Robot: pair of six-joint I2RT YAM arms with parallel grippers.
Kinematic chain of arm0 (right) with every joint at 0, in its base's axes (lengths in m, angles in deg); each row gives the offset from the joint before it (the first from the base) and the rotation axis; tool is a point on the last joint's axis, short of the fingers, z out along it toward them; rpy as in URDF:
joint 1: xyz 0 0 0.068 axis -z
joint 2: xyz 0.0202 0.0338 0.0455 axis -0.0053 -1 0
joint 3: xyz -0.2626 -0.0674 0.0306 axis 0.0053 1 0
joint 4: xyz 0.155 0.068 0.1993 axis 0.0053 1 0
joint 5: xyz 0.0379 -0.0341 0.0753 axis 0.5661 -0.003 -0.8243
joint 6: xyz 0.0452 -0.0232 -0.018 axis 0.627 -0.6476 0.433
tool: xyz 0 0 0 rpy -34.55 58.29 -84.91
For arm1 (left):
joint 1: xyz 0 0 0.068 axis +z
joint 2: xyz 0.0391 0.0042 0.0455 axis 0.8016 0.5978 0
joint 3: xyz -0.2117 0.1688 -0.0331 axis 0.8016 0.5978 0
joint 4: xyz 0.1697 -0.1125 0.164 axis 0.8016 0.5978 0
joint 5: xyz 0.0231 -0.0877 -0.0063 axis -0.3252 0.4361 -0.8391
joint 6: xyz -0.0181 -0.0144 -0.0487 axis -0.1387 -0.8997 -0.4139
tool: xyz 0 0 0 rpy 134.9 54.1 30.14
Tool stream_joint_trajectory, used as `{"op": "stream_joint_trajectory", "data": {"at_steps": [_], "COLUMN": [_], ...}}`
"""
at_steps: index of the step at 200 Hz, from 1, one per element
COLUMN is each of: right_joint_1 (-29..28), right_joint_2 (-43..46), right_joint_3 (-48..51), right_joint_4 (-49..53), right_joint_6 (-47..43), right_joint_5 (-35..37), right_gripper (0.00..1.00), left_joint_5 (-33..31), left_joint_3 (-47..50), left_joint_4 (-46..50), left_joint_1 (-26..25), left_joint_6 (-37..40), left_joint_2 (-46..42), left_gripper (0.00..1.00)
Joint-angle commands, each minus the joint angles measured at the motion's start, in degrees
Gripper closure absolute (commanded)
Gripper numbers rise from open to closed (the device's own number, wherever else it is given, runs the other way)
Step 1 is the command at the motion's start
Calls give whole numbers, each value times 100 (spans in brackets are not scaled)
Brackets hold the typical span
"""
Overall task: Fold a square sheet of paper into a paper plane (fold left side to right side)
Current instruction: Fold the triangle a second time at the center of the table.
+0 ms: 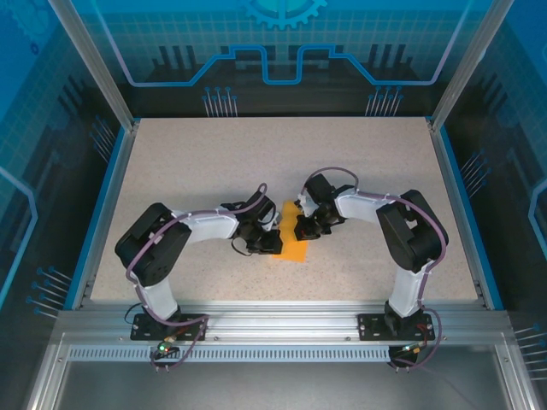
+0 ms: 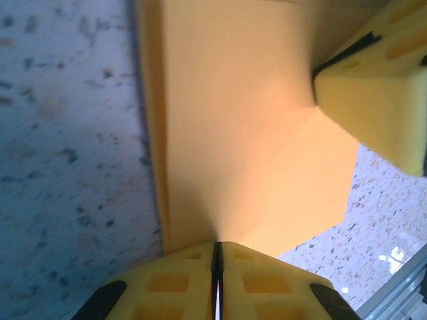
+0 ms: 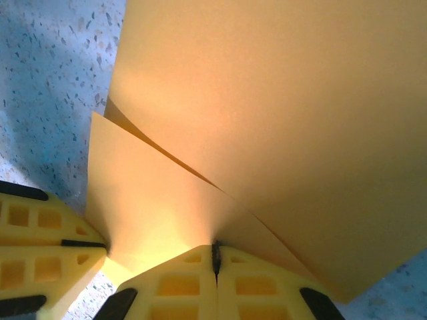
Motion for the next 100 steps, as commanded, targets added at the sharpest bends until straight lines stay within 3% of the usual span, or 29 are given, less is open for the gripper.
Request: {"op": "stream_joint_trajectory", "data": {"at_steps": [1, 88, 100], "right_joint_1": [194, 218, 238], "right_joint_2": [-266, 323, 558], "right_joint_3": [192, 239, 264], "right_joint_4": [495, -103, -219], "right_joint_6": [-120, 54, 115], "right_joint_5": [679, 396, 446], "right_gripper": [100, 100, 94], "left_joint_5": [-248, -232, -204], "left_joint_3": [287, 645, 619], "left_joint_4": [427, 515, 525], "left_joint_1": [153, 349, 373], "left_joint_6": [-106, 51, 131], "left_joint_2": [-200, -838, -1046], "left_gripper": [88, 85, 80]}}
